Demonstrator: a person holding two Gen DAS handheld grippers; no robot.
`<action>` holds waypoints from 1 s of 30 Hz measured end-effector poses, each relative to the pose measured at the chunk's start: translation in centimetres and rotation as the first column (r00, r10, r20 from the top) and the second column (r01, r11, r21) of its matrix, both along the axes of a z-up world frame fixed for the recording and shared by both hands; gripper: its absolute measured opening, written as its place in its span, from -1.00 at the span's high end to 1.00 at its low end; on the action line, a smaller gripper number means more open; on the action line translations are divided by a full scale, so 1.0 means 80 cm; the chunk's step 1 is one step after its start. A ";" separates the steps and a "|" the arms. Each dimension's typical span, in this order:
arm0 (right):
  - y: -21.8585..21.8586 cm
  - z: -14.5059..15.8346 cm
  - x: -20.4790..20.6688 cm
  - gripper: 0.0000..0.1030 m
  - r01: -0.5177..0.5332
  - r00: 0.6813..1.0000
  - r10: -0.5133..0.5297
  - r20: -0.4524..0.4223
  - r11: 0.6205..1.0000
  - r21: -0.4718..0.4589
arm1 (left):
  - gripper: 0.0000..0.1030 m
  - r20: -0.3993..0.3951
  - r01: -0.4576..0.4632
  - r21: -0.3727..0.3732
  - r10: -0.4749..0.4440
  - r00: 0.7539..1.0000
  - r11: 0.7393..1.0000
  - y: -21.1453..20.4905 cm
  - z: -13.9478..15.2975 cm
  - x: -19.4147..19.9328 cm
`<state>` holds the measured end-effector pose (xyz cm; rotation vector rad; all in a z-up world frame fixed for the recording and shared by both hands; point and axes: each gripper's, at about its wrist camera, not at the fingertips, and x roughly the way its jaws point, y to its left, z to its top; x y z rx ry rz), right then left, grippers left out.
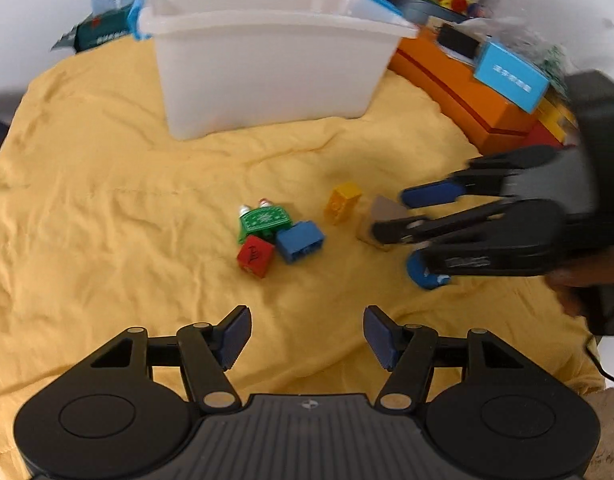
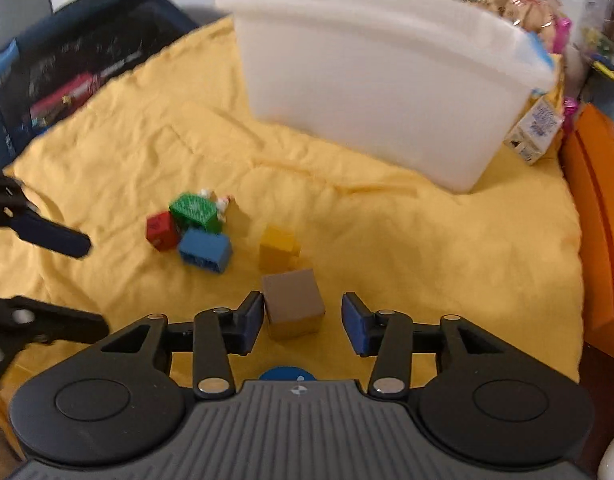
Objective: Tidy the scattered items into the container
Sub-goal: 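Grasp the brown cardboard cube with the right tool while the left tool grasps the small red brick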
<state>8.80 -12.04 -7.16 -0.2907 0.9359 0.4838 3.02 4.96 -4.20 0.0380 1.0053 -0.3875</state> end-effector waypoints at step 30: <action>-0.024 -0.004 -0.119 0.26 -0.002 0.996 0.004 -0.087 1.000 0.030 | 0.51 -0.034 0.186 0.078 -0.184 0.982 0.979 -0.045 -0.038 -0.040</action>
